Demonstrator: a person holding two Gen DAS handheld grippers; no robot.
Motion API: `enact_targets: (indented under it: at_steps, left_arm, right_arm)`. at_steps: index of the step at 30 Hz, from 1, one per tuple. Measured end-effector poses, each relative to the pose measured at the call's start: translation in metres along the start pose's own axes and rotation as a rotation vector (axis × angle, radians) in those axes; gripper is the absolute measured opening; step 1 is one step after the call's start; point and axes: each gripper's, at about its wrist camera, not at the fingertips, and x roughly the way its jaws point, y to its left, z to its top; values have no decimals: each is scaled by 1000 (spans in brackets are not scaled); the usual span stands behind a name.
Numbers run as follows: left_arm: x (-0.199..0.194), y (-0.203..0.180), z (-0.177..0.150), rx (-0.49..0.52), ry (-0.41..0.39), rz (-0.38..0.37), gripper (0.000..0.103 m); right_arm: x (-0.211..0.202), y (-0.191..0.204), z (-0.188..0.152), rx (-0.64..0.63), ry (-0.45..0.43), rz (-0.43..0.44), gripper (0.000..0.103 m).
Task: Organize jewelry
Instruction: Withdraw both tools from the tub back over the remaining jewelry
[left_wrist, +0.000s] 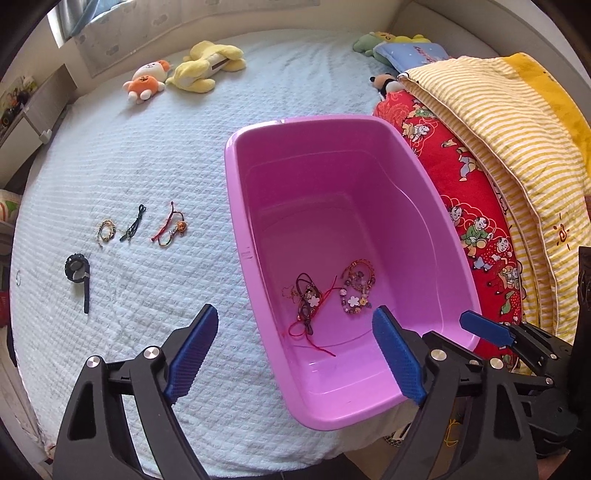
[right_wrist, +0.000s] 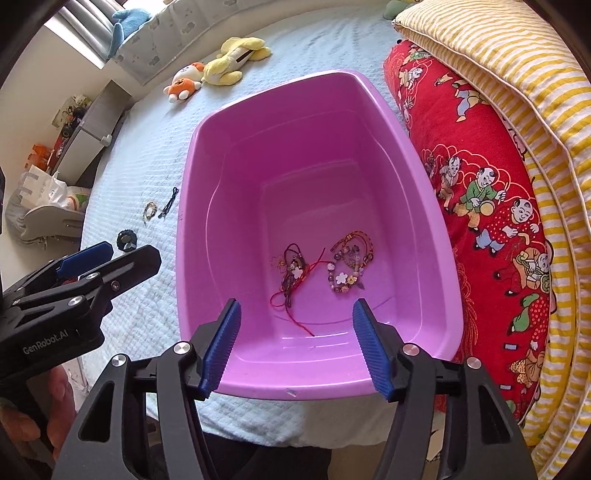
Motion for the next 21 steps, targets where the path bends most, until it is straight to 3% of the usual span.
enact_targets:
  at_steps: [10, 21]
  left_arm:
    - [-23, 48, -32, -103, -7, 9, 88]
    - [-53, 142, -93, -329, -29, 141, 89]
  right_arm:
    - [-12, 49, -19, -115, 25, 29, 63]
    - [7, 125, -36, -257, 57, 113, 64]
